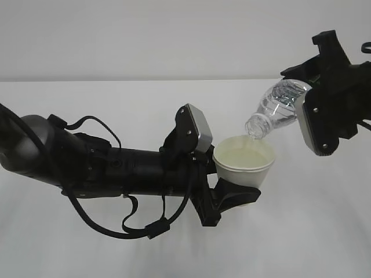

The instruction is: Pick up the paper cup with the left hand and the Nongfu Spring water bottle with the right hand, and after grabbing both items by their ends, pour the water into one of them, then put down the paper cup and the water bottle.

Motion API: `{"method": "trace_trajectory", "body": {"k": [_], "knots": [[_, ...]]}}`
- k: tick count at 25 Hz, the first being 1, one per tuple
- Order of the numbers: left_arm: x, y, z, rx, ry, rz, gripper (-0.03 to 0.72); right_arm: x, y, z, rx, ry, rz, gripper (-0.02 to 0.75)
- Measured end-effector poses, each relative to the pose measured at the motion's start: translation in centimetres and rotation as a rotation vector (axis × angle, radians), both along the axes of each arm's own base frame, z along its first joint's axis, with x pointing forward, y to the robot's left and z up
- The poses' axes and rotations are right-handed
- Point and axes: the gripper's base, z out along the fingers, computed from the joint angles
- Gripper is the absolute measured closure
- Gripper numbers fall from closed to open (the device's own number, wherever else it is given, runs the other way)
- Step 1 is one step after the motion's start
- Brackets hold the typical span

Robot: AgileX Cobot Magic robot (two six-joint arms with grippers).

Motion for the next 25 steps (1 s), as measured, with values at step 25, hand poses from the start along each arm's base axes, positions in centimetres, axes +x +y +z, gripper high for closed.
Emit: {"method": "trace_trajectory", "body": {"k": [25], "knots": [[0.04,0.0,0.02,-0.003,0.002,0.006,0.235,0.29,-0.09,0.43,0.026,0.005,-0.029,0.335]]}}
